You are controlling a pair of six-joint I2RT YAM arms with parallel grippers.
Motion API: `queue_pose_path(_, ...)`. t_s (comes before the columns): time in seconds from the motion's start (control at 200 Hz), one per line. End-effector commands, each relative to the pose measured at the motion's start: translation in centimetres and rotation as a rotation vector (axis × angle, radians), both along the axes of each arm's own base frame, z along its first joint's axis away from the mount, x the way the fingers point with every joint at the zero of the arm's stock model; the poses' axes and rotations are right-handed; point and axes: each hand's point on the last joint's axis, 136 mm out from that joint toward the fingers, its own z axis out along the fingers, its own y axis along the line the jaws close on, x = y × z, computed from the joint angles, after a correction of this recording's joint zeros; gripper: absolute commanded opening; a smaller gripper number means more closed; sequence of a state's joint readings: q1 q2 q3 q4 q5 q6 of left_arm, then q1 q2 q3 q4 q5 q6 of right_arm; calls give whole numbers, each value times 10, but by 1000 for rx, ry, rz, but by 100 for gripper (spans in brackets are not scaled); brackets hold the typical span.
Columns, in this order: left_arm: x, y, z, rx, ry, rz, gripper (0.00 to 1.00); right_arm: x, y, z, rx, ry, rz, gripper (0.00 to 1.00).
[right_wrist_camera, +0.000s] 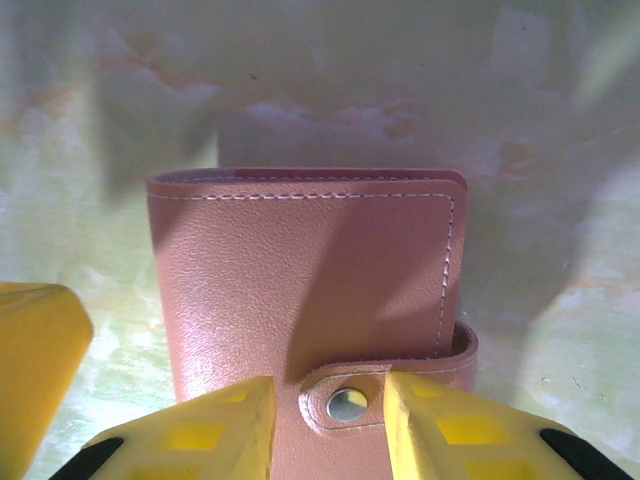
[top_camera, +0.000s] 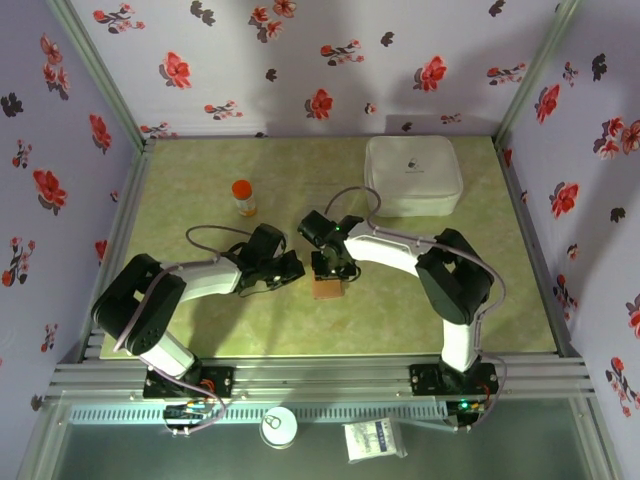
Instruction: Take the credit cards out of the card holder
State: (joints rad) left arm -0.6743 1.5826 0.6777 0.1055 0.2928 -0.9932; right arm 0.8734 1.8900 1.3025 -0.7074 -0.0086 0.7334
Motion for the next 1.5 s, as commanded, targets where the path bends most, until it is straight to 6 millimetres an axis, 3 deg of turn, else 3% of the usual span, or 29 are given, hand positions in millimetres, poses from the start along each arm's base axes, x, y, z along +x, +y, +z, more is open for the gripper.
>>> queue_pose_path(0.0, 0, -7, 6, -23, -11, -19, 0, -9, -3, -12, -33, 48, 0, 33)
queue_pose_path(0.265, -6, -25, 17, -76, -7, -87, 0, -13, -6, -19, -34, 61, -7, 25)
queue_pose_path(0.61, -17, -43, 6, -100, 47, -131, 0, -13, -7, -18, 0, 50, -24, 17)
queue_pose_path(0.795, -24, -35, -15, -38, 109, -129, 0, -13, -8, -17, 15, 44, -34, 14)
queue_pose_path(1.0, -30, -25, -30, 32, 152, -119, 0, -10, -18, -2, 4, 4, -47, 15)
queue_pose_path(1.24, -30, -25, -30, 29, 152, -114, 0, -6, -38, 14, -2, -37, -78, 18)
queue_pose_path(1.5, -27, -27, -25, 20, 144, -111, 0, -5, -48, 7, 13, -21, -101, 20)
